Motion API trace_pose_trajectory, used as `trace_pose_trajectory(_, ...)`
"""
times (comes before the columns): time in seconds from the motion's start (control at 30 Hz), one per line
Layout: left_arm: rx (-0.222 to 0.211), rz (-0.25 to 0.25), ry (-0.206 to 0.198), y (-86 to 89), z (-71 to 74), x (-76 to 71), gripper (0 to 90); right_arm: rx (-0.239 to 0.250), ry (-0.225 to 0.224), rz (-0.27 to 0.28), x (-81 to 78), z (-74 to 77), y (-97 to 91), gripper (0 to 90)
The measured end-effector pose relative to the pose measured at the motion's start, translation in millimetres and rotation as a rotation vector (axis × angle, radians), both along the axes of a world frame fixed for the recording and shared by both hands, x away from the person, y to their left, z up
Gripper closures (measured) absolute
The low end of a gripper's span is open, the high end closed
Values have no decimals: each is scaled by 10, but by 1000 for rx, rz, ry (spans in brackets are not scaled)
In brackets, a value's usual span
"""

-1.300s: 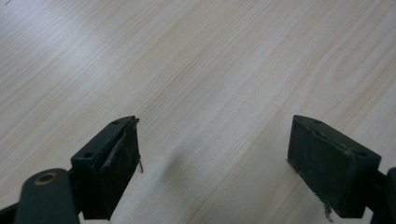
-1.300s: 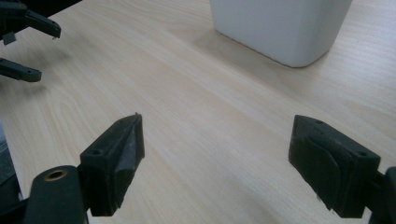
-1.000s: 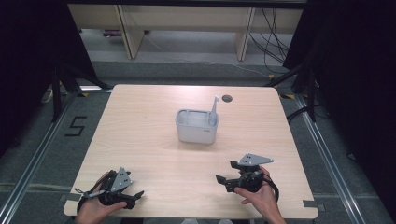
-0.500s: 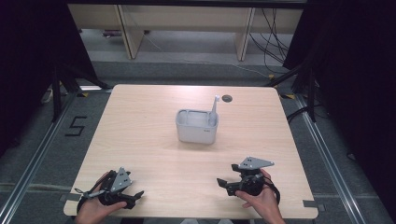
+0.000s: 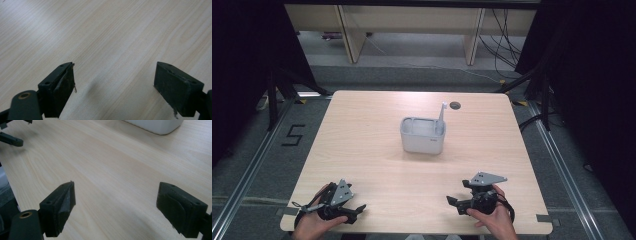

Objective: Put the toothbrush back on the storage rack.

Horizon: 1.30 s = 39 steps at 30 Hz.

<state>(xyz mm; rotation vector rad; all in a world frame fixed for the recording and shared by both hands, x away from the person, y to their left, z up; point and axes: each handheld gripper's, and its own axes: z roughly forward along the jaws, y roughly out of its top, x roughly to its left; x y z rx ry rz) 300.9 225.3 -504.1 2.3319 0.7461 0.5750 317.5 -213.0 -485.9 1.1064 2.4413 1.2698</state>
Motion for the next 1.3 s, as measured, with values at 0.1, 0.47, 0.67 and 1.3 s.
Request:
trace_pose_trajectory(0.1,1,0,1,1,1,0,162,-24,-7,1,-29,-4,-9,164)
trace_pose_trajectory(0.47,1,0,-2,0,-1,1,162,-57,-3,24,-105,-26,-24,164)
trace_pose_trajectory(0.67,1,1,-2,-3,-4,0,161,-78,-4,20,-149,-30,-55,164)
trace_pose_trajectory(1.3,0,1,-1,-1,-3,1,161,-104,10,10,-232,-57,-91,164)
